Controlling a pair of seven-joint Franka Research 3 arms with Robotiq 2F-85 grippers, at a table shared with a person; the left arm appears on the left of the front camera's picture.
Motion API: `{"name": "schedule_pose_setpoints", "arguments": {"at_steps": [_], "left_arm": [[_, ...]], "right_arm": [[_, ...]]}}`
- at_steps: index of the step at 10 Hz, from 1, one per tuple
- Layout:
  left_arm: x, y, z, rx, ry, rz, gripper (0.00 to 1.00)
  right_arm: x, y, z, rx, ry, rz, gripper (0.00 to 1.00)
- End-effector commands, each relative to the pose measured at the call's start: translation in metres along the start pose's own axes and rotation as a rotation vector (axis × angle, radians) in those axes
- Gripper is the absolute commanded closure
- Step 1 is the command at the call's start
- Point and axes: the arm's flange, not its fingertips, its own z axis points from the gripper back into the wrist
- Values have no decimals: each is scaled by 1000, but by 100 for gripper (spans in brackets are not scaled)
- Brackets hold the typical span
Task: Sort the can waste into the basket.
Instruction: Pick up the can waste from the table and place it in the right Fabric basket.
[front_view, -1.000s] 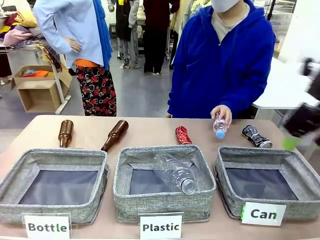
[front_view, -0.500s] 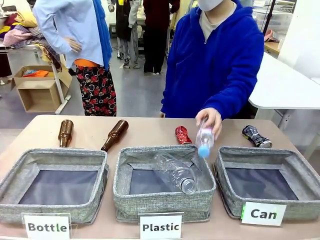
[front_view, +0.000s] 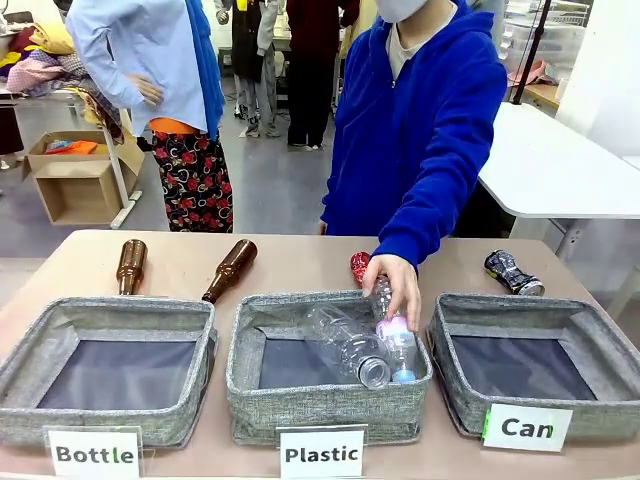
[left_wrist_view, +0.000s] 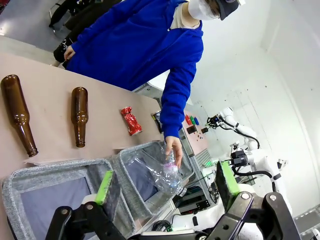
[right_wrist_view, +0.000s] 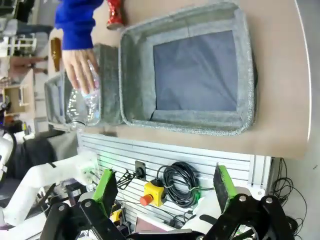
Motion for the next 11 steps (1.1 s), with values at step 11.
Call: {"name": "schedule_pose_setpoints", "arguments": {"at_steps": [11], "left_arm": [[-1,1,0,-10,3,-20,0]], "right_arm": [[157,223,-161,-469,-1,219,0]]}}
